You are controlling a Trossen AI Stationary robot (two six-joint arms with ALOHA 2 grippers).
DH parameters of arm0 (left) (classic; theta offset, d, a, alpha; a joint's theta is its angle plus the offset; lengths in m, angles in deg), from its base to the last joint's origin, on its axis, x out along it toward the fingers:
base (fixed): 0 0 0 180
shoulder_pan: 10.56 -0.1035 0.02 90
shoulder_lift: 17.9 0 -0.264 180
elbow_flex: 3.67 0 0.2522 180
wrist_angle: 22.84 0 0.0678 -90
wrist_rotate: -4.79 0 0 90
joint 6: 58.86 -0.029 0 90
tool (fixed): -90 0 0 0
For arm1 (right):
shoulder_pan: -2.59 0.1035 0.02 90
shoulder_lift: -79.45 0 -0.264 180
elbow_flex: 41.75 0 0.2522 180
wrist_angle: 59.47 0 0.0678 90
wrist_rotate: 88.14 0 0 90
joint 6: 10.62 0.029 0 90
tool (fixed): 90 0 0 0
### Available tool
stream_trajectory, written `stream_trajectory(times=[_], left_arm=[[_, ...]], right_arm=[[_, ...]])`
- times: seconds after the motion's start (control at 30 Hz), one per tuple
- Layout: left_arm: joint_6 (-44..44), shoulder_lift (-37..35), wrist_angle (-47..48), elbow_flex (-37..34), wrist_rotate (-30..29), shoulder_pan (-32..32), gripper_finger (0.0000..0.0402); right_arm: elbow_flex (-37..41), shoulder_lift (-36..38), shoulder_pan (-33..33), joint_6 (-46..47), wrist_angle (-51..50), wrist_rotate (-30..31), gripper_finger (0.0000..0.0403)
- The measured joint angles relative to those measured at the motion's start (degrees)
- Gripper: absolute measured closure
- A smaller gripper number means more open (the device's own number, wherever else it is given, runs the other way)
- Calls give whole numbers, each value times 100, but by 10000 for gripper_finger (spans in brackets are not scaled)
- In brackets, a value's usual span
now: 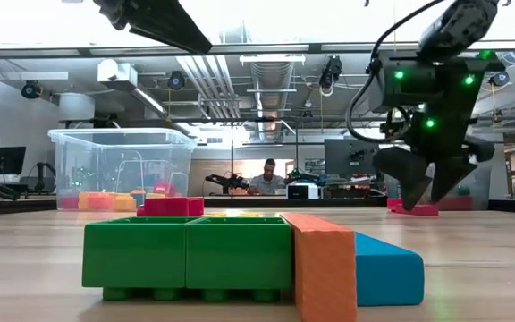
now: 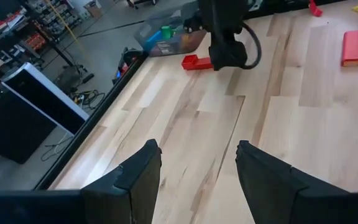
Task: Sort blocks by size
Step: Put the red rectangular wooden block into the black bin
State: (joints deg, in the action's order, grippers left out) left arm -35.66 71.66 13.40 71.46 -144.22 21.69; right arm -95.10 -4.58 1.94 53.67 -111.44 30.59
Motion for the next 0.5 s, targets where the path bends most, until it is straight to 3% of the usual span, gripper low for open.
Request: stream_trajectory(times=[0.27,0.5], left_arm=[[2,2,-4,0,0,0,216],[2,2,-6,0,0,0,216]], right_arm=[[592,18,-347,-509,1262,-232,141],[666,14,-233,-283,1336,-290,260]])
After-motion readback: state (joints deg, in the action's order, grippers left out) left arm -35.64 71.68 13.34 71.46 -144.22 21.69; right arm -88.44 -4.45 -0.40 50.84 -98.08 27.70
